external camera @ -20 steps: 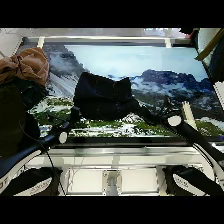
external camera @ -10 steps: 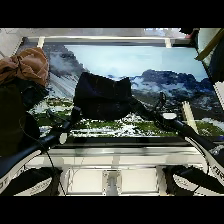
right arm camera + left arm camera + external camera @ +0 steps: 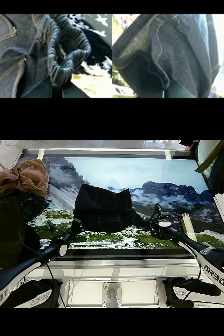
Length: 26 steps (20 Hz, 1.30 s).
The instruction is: Fold the clothes and pants, and hang the long-sleeved shirts on hangers.
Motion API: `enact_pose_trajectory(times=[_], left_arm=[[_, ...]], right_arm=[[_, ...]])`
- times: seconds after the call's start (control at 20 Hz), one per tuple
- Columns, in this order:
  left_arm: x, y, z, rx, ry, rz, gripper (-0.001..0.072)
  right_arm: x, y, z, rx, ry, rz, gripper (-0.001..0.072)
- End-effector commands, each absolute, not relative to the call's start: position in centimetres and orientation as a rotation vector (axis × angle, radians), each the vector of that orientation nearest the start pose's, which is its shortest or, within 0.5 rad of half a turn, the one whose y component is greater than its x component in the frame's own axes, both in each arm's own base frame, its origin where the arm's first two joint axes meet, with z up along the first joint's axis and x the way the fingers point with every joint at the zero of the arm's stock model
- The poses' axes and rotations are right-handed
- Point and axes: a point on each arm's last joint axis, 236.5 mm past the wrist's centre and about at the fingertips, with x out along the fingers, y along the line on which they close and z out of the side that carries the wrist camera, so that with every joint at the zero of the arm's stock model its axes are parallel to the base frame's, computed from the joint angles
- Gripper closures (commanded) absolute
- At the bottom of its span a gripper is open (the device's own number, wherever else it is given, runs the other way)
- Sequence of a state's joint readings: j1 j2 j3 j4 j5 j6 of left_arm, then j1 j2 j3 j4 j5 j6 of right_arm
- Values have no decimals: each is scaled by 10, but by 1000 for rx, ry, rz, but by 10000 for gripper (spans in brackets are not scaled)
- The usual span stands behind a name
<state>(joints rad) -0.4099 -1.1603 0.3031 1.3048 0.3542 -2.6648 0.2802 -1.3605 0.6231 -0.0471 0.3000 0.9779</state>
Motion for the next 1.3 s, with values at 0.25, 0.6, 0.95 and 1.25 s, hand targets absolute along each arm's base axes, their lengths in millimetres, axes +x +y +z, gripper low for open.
enact_pose_trajectory(times=[0.25,0.6,0.95,1.25], left_arm=[[369,-81,71,-620,478,-31,685],[259,-43,368,-408,-52,-164,685],[271,-79,386,-158,127,-247,684],[383,-118,248,31,510,-183,683]], right_arm=[[377,221,49,518,759,570,678],[238,309,324,474,363,1150,678],[195,355,349,467,407,1236,678],[259,347,190,381,737,922,678]])
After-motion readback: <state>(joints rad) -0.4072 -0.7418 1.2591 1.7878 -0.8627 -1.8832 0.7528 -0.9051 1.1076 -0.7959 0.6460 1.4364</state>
